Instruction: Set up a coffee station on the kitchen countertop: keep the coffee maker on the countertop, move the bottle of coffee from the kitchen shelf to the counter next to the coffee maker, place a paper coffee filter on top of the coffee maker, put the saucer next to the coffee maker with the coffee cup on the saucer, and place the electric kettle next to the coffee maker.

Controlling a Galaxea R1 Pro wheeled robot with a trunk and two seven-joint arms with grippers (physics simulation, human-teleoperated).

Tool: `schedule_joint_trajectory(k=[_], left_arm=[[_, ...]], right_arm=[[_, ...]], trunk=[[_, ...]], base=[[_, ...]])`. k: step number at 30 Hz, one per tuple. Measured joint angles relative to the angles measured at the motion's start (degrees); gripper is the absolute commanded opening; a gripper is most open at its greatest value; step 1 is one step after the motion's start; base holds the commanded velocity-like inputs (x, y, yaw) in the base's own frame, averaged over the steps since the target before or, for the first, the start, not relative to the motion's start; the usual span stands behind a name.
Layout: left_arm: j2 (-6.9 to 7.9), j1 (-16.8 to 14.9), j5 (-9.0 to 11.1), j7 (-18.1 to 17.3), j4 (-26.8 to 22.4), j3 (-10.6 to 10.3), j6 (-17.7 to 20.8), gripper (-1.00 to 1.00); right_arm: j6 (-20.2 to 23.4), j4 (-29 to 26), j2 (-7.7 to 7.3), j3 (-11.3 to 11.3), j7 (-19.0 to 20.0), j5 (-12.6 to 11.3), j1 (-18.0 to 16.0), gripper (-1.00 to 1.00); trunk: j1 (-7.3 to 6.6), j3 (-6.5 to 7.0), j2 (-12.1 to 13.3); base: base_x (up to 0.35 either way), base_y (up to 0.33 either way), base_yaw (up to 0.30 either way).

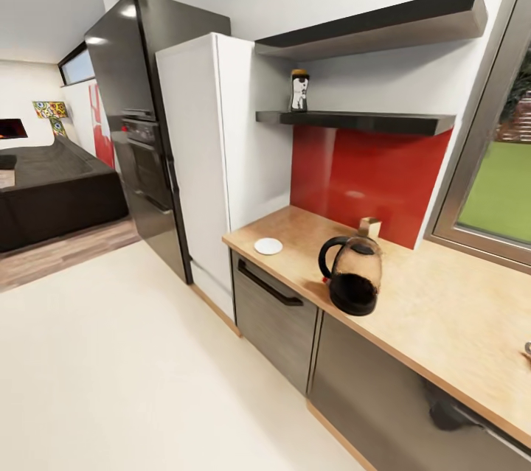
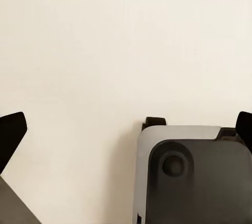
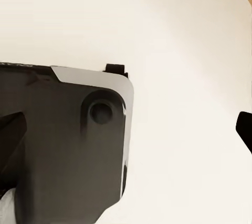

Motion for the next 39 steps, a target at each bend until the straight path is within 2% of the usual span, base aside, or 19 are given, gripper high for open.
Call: schedule_joint_trajectory(k=[13, 39], left_arm=[[-0.09, 0.0, 0.0, 0.0, 0.0, 0.0, -0.1, 1.00], [-0.27, 0.0, -0.3, 0.0, 0.0, -0.1, 0.0, 1.00]], right_arm=[[0.0, -0.3, 0.00, -0.2, 0.3, -0.1, 0.0, 1.00], [0.0, -0.4, 0.00, -0.3, 0.4, -0.1, 0.0, 1.00]], trunk=[[0.00, 0.00, 0.0], [0.01, 0.00, 0.0]], base=[[0.242, 0.247, -0.020], [0.201, 0.280, -0.254]])
